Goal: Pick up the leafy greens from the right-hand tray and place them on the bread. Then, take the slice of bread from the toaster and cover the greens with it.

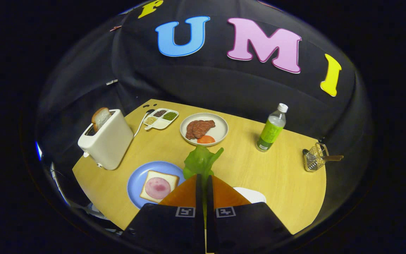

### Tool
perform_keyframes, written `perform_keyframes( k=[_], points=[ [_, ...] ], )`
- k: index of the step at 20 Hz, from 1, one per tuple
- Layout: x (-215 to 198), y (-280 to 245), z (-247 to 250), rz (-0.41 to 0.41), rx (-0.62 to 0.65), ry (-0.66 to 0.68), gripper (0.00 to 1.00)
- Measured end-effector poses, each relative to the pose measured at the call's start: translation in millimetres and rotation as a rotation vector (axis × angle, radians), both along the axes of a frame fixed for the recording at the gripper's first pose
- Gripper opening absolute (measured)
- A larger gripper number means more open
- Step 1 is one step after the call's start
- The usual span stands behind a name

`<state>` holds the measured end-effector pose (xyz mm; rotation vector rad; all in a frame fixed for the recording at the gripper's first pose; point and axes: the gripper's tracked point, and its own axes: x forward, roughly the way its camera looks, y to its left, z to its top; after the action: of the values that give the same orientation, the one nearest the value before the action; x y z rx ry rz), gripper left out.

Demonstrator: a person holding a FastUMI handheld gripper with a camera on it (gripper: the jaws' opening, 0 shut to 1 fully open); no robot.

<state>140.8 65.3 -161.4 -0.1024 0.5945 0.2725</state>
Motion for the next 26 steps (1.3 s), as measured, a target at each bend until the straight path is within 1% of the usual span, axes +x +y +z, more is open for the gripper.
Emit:
perform_keyframes(
  k=[3,6,10,14,15,16,17,19,20,21,22,23,26],
  points=[
    [1,42,-13,0.048,0.001,0.019,0.07],
    [5,72,-35,0.067,-0.011,0.031,0.07],
    [0,98,-75,0.073,-0.002,0.118,0.07],
    [1,110,-95,0.08,-0.025,0.144,0.08],
    [2,111,-99,0.087,-0.042,0.147,0.12],
    [1,111,-102,0.091,-0.06,0.151,0.12],
    [0,112,-106,0.096,-0.074,0.159,0.18],
    [-5,115,-113,0.106,-0.086,0.18,0.22],
    [-7,118,-117,0.107,-0.089,0.185,0.26],
    [-6,119,-120,0.105,-0.093,0.181,0.31],
    [-7,121,-122,0.108,-0.094,0.18,0.34],
    [-7,123,-123,0.105,-0.093,0.181,0.41],
    [-6,126,-120,0.094,-0.09,0.177,0.47]
  ],
)
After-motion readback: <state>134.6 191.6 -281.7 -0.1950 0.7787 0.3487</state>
